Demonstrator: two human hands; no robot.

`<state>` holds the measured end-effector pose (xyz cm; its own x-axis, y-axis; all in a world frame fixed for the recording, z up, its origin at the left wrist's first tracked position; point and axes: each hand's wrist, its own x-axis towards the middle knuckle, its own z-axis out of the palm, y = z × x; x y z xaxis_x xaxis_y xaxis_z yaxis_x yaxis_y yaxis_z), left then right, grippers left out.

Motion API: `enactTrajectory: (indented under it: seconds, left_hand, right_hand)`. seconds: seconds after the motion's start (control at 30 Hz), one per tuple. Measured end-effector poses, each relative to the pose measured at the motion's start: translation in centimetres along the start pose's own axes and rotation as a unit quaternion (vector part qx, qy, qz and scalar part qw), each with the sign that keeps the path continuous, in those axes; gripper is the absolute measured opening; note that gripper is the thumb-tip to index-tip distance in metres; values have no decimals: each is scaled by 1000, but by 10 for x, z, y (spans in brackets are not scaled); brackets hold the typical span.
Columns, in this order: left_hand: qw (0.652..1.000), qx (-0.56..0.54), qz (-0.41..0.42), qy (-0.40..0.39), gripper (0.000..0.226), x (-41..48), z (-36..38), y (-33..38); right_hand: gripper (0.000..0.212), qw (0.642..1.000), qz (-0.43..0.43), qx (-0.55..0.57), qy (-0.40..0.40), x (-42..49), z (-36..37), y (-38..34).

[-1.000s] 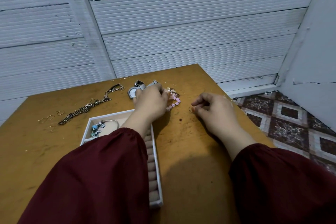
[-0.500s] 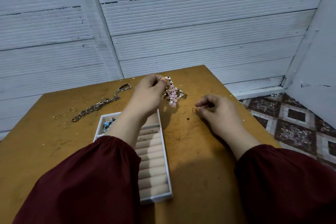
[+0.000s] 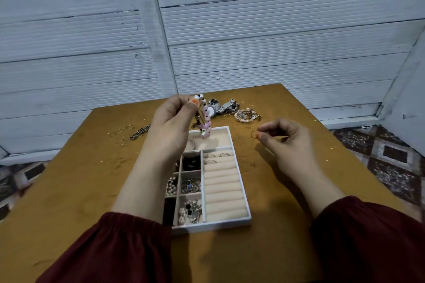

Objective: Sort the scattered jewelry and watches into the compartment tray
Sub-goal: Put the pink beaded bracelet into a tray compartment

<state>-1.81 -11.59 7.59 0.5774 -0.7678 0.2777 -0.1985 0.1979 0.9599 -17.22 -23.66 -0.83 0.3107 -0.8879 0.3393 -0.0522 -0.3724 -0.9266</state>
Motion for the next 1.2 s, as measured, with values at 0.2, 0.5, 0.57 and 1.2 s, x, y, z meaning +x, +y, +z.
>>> enactTrajectory:
  seconds: [0.2, 0.5, 0.57, 1.2]
  left_hand:
    - [999, -22, 6, 41, 20, -21, -20, 1]
    - [993, -73, -5, 92, 15, -28, -45, -18]
    - [993, -78, -9, 92, 13, -27, -49, -24]
    - [995, -52, -8, 91, 19, -30, -49, -29]
  right_hand:
    - [18, 1000, 10, 29, -6, -20, 34, -9]
    - [9, 997, 4, -73, -39, -29, 64, -10]
    - [16, 991, -10, -132, -35, -32, 62, -12]
    - [12, 945, -34, -321, -51, -35, 54, -23]
